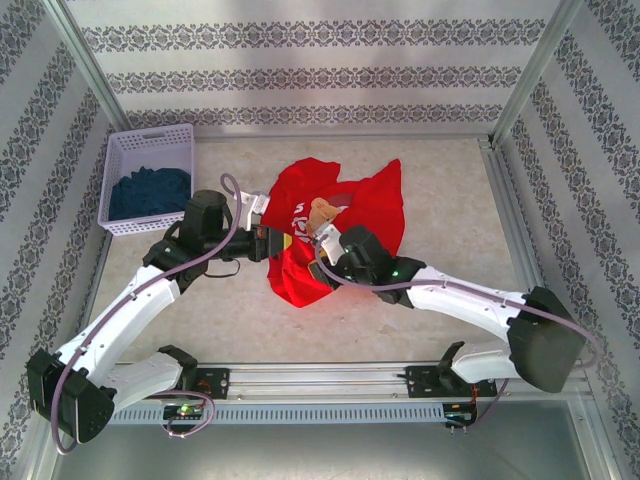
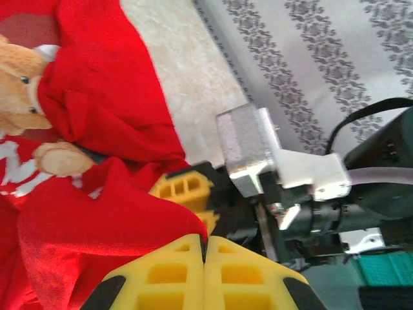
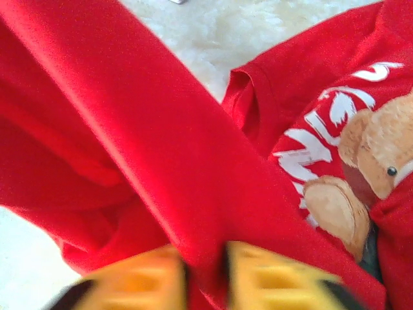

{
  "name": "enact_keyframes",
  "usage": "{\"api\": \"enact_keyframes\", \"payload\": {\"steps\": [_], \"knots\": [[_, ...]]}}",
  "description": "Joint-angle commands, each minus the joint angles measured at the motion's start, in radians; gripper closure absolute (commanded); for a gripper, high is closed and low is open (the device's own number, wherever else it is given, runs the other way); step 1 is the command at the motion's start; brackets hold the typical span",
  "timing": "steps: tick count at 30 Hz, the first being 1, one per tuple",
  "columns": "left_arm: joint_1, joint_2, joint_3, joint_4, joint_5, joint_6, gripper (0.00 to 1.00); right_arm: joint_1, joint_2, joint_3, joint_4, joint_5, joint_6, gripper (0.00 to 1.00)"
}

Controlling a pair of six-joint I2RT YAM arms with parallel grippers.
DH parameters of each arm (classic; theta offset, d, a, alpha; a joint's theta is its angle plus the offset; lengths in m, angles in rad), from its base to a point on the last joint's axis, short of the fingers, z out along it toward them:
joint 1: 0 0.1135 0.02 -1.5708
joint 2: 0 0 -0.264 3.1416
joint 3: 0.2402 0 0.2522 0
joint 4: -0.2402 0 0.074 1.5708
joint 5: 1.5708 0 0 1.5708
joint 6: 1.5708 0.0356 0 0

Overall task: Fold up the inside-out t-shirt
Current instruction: Adjust the T-shirt at the center of the table.

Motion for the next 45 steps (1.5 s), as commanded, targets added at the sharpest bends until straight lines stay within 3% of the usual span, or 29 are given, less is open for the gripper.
{"api": "enact_keyframes", "payload": {"steps": [1, 3, 5, 9, 14, 18, 21, 24, 26, 29, 33, 38, 45], "knots": [[0.006, -0.009, 0.018, -0.124, -0.280, 0.073, 1.00, -0.065, -0.014, 0.038, 0.015, -0.264, 0.005, 1.00], [0.006, 0.003, 0.001, -0.144, -0.440, 0.114, 1.00, -0.138, -0.026, 0.020, 0.023, -0.483, 0.079, 1.00], [0.007, 0.023, -0.011, -0.139, -0.525, 0.132, 1.00, -0.192, -0.028, 0.002, 0.038, -0.630, 0.142, 1.00], [0.006, 0.054, -0.036, -0.078, -0.530, 0.155, 1.00, -0.271, -0.025, -0.009, 0.054, -0.812, 0.221, 1.00], [0.007, 0.108, -0.086, 0.027, -0.446, 0.156, 0.99, -0.349, 0.050, 0.035, 0.028, -0.925, 0.268, 1.00], [0.005, 0.193, -0.051, -0.007, -0.472, 0.117, 0.88, -0.359, 0.104, 0.054, -0.002, -0.922, 0.264, 1.00], [0.001, 0.163, -0.051, -0.017, -0.498, 0.099, 0.62, -0.361, 0.122, 0.078, -0.050, -0.882, 0.244, 1.00], [-0.020, 0.056, -0.098, -0.017, -0.483, 0.094, 0.50, -0.361, 0.136, 0.102, -0.085, -0.857, 0.235, 1.00], [-0.037, -0.003, -0.132, 0.000, -0.410, 0.085, 0.47, -0.361, 0.142, 0.106, -0.091, -0.850, 0.233, 1.00], [-0.071, -0.011, -0.159, 0.066, -0.203, 0.049, 0.46, -0.363, 0.145, 0.112, -0.102, -0.842, 0.227, 1.00], [-0.115, 0.078, -0.153, 0.153, -0.115, 0.017, 0.47, -0.363, 0.133, 0.111, -0.130, -0.824, 0.194, 1.00], [-0.111, 0.170, -0.092, 0.126, -0.260, 0.053, 0.47, -0.363, 0.115, 0.109, -0.174, -0.807, 0.143, 1.00], [-0.092, 0.247, -0.031, -0.066, -0.460, 0.105, 0.36, -0.373, 0.100, 0.110, -0.215, -0.789, 0.111, 1.00]]}}
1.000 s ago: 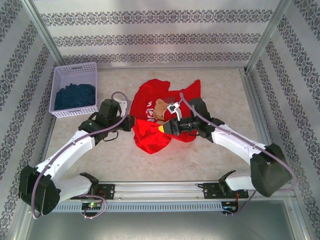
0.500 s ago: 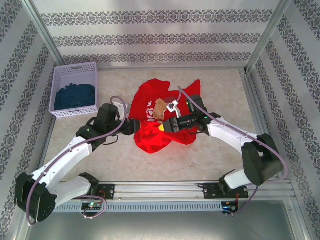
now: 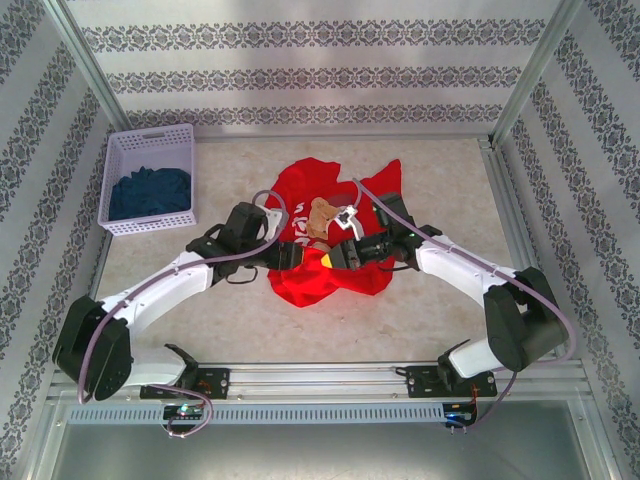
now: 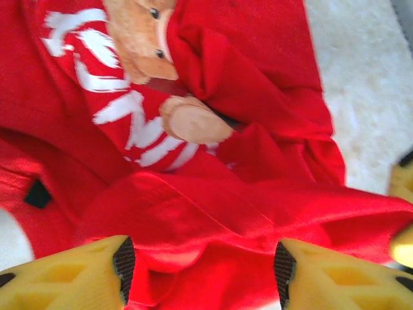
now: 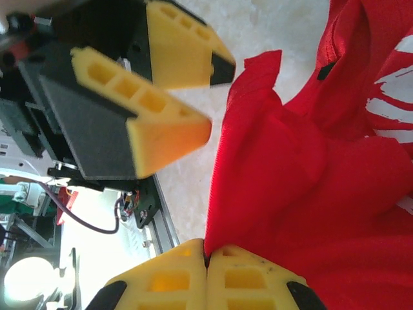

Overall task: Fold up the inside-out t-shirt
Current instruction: Adjust the T-shirt at the center of the table.

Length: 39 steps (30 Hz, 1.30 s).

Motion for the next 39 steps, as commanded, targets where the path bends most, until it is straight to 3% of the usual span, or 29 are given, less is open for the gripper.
{"api": "enact_keyframes", "payload": {"steps": [1, 4, 8, 15, 17, 18, 22, 26, 30, 34, 39], "knots": [[0.017, -0.008, 0.010, -0.092, -0.107, 0.027, 0.33, -0.014, -0.031, 0.021, -0.032, 0.014, -0.044, 1.00], [0.029, -0.019, -0.030, -0.060, -0.103, 0.021, 0.24, -0.016, -0.033, 0.021, -0.036, 0.014, -0.047, 1.00], [0.064, 0.038, -0.019, -0.025, -0.062, 0.031, 0.26, -0.016, -0.042, 0.019, -0.053, 0.023, -0.061, 1.00], [0.075, 0.190, 0.013, 0.103, 0.201, -0.034, 0.61, -0.026, -0.054, -0.002, -0.062, 0.093, -0.050, 1.00], [0.075, 0.206, 0.009, 0.136, 0.236, -0.053, 0.79, -0.028, -0.041, -0.008, -0.070, 0.148, -0.035, 1.00], [0.075, 0.208, 0.008, 0.141, 0.242, -0.057, 0.88, -0.029, -0.028, -0.002, -0.091, 0.206, -0.025, 1.00], [0.074, 0.193, 0.007, 0.134, 0.231, -0.054, 0.98, -0.028, 0.045, 0.064, -0.241, 0.492, -0.019, 0.85], [0.074, 0.195, 0.013, 0.119, 0.227, -0.053, 1.00, 0.013, 0.036, 0.094, -0.297, 0.695, -0.066, 0.73], [0.075, 0.185, 0.017, 0.114, 0.230, -0.057, 1.00, 0.124, -0.072, 0.068, -0.276, 0.830, -0.150, 0.66], [0.075, 0.174, 0.016, 0.109, 0.231, -0.059, 1.00, 0.196, -0.123, 0.044, -0.231, 0.831, -0.174, 0.63], [0.075, 0.167, 0.024, 0.095, 0.224, -0.051, 1.00, 0.253, -0.050, 0.088, -0.257, 0.839, -0.164, 0.63]]}}
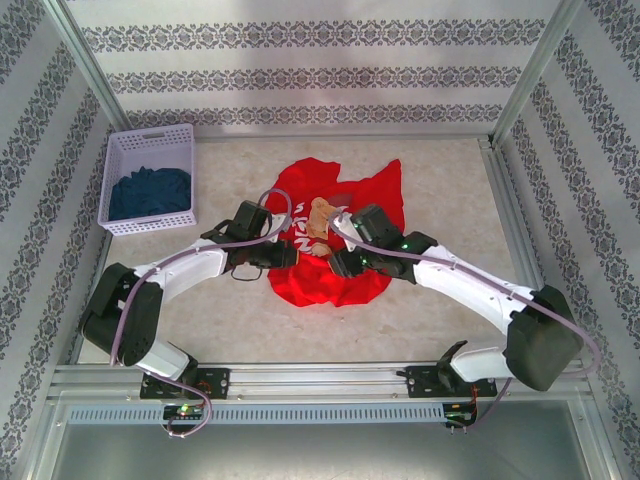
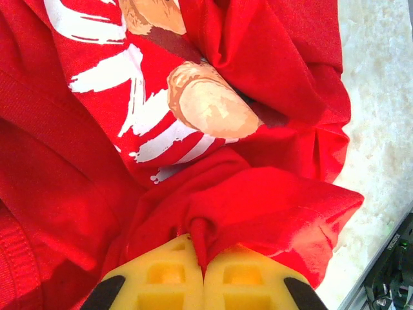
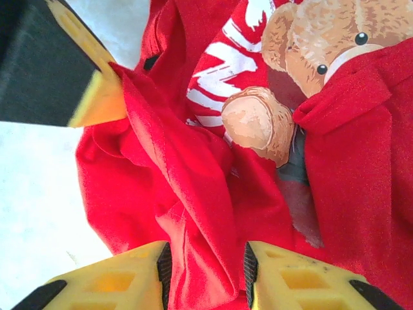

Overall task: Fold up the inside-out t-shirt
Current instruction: Adjust the T-shirt at the center of the table.

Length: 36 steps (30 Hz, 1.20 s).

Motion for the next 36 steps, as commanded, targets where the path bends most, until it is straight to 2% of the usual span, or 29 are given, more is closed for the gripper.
{"api": "enact_keyframes", "payload": {"steps": [1, 9, 18, 26, 28, 36], "knots": [[0.003, -0.029, 0.032, -0.003, 0.010, -0.003, 1.00, 0.045, 0.053, 0.022, -0.020, 0.057, -0.017, 0.63], [0.003, -0.022, 0.046, -0.013, 0.007, 0.002, 1.00, 0.121, 0.042, -0.025, 0.033, 0.057, 0.021, 0.67], [0.003, -0.033, 0.046, -0.025, 0.004, 0.008, 1.00, 0.124, 0.162, 0.062, -0.031, 0.162, -0.034, 0.62], [0.003, -0.034, 0.045, -0.026, 0.004, 0.013, 1.00, 0.124, 0.224, 0.090, -0.046, 0.181, -0.062, 0.58], [0.003, -0.035, 0.044, -0.026, 0.004, 0.013, 1.00, 0.124, 0.232, 0.089, -0.039, 0.176, -0.061, 0.62], [0.003, -0.037, 0.043, -0.036, -0.012, 0.014, 1.00, 0.125, 0.204, 0.087, -0.016, 0.139, -0.047, 0.90]]}}
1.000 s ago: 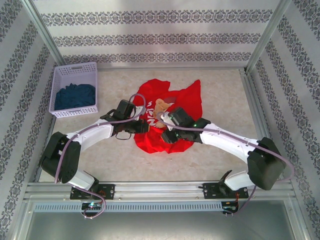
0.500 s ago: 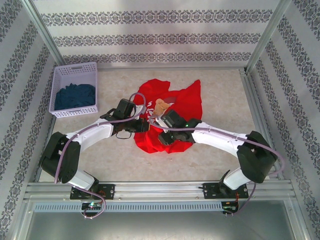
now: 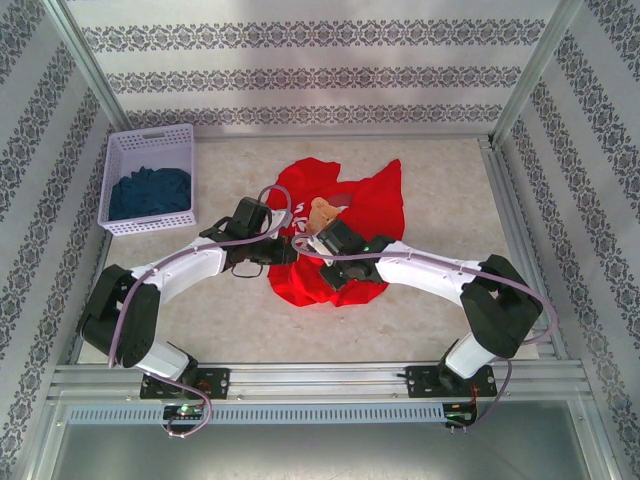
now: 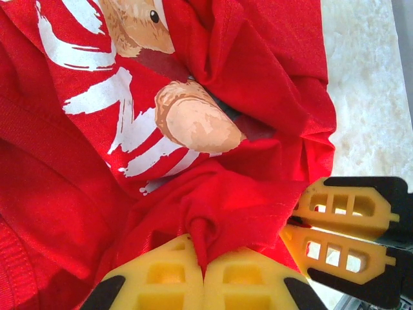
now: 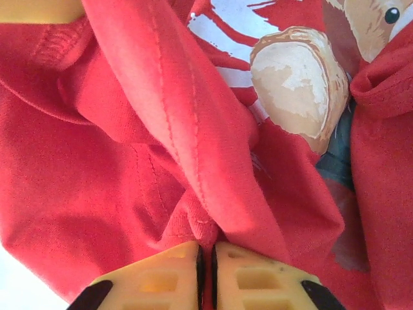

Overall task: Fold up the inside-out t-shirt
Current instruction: Adjust the T-shirt at the center of the table.

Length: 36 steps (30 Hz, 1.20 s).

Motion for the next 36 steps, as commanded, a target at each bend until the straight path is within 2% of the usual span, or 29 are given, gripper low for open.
{"api": "enact_keyframes", "payload": {"steps": [1, 12, 22, 26, 31, 36], "knots": [[0.003, -0.030, 0.023, -0.031, -0.011, 0.013, 1.00, 0.007, -0.036, 0.019, 0.005, -0.025, 0.006, 0.94], [0.016, -0.060, 0.040, -0.084, -0.074, -0.020, 1.00, -0.025, -0.297, -0.110, 0.052, -0.217, -0.042, 0.99], [0.059, -0.205, 0.025, -0.176, -0.142, -0.058, 1.00, -0.206, -0.608, -0.316, 0.267, -0.463, -0.038, 1.00], [0.058, -0.275, -0.027, -0.180, -0.113, -0.070, 1.00, -0.230, -0.687, -0.401, 0.349, -0.466, 0.006, 1.00], [0.031, -0.311, -0.094, -0.153, -0.015, -0.052, 0.99, -0.229, -0.688, -0.454, 0.396, -0.464, 0.054, 1.00], [-0.006, -0.235, -0.096, -0.152, 0.074, -0.053, 0.96, -0.238, -0.651, -0.473, 0.426, -0.369, 0.140, 1.00]]}}
